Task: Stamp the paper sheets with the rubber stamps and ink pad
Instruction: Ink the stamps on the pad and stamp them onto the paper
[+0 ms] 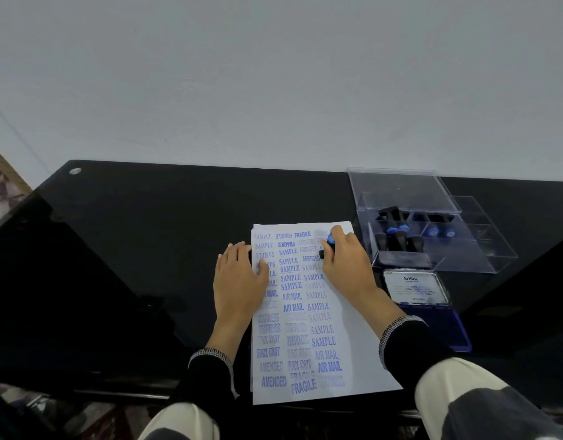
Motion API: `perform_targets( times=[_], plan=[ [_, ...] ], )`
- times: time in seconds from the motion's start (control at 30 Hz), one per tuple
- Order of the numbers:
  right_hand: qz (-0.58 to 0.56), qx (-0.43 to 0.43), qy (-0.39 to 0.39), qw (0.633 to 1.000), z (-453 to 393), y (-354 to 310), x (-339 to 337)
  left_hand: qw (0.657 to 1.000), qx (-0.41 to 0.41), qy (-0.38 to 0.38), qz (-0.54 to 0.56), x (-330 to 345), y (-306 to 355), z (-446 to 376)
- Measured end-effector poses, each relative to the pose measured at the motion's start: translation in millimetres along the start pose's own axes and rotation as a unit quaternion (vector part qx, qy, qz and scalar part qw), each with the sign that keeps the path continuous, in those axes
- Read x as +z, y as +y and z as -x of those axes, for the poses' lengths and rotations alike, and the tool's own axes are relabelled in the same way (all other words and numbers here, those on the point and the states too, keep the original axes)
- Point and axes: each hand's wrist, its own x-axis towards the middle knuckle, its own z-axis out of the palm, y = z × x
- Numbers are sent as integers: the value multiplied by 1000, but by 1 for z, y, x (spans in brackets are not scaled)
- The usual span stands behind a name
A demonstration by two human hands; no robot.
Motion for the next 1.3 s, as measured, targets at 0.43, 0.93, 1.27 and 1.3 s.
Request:
perform_targets(
  times=[0.43,0.93,1.27,1.3],
  plan=[
    [2,14,-43,999,-9,-1,-3,1000,-1,3,-1,0,1,0],
    [-33,9,-3,999,3,1,2,1000,-2,5,-1,2,-1,-1],
    [-39,10,-15,999,2,3,0,1000,4,17,6,3,-3,-3],
    [-41,10,-16,999,3,4,0,1000,4,21,9,3,-3,-3]
  ],
)
